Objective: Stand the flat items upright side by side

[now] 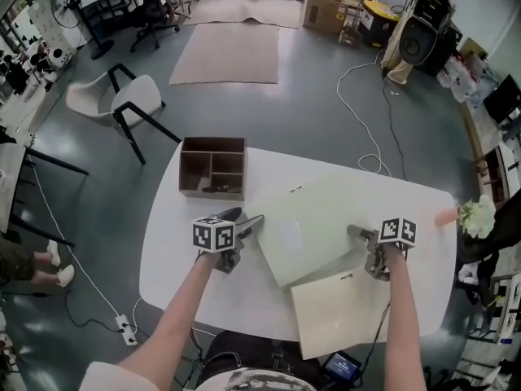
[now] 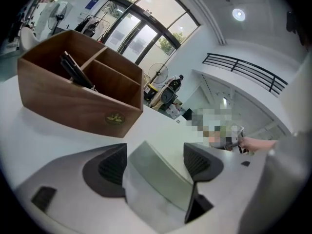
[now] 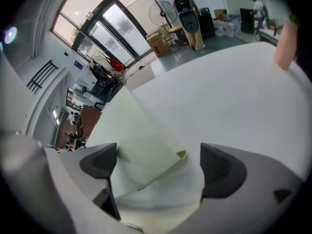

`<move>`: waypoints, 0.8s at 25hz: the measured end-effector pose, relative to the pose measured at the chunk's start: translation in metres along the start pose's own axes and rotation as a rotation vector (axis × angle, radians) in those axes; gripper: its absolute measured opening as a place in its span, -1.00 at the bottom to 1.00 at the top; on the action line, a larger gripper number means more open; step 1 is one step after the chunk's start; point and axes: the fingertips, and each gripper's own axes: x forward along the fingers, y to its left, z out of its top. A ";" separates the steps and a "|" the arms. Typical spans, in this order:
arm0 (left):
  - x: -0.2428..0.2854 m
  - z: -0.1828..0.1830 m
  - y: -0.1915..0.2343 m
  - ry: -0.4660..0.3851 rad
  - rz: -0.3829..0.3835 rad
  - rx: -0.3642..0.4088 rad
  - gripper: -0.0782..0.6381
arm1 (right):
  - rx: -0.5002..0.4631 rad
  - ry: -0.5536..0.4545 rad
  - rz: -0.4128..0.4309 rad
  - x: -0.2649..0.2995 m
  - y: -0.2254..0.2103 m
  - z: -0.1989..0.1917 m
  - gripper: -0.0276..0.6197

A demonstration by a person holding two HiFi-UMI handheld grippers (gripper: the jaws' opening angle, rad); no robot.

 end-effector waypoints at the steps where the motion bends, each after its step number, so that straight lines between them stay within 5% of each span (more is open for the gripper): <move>1: 0.003 0.000 -0.002 0.002 -0.011 -0.006 0.21 | 0.006 0.028 0.021 0.002 -0.001 0.001 0.72; 4: 0.011 0.000 -0.004 0.009 -0.029 -0.009 0.21 | -0.010 0.048 0.101 0.010 0.005 0.004 0.63; 7: 0.014 0.002 -0.004 0.007 -0.024 0.010 0.21 | -0.001 -0.034 0.145 0.012 0.007 0.004 0.62; 20: -0.006 0.000 0.002 -0.065 -0.019 -0.039 0.12 | -0.166 -0.434 0.106 -0.054 0.059 0.029 0.40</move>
